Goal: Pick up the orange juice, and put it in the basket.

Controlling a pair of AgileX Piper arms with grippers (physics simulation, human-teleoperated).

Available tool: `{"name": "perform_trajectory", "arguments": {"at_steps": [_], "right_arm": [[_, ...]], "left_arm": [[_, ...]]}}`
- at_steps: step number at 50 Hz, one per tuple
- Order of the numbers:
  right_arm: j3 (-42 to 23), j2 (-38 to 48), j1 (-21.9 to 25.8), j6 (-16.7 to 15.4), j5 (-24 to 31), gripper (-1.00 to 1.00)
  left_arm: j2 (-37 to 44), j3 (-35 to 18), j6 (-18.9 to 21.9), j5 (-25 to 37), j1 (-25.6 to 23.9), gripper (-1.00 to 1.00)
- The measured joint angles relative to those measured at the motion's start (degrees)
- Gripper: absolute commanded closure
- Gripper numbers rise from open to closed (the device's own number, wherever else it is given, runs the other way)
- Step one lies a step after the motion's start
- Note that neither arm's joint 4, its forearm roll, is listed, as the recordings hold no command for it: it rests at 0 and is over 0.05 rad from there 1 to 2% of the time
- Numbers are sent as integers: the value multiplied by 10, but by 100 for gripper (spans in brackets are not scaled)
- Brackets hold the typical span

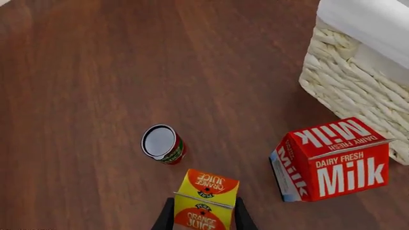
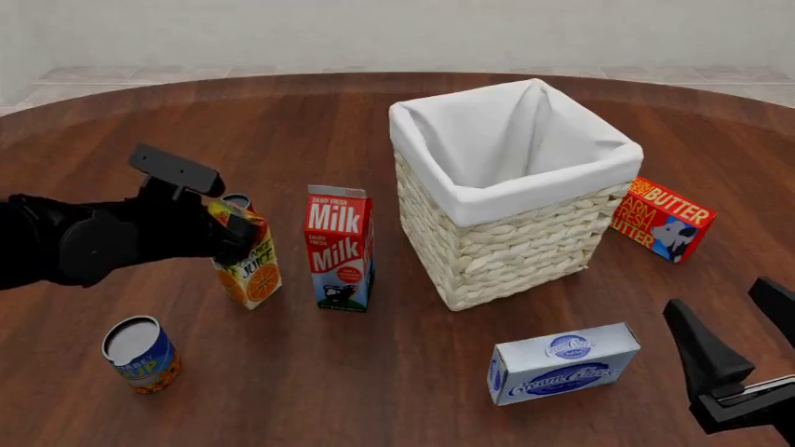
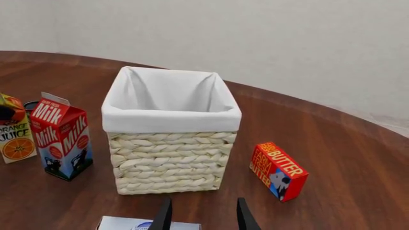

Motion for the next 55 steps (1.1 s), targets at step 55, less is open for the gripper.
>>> {"name": "perform_trajectory", "arguments": {"at_steps": [55], "right_arm": [[0, -31, 6, 1, 22, -100]], "left_arm": [[-112, -36, 13, 99, -1, 100]]}}
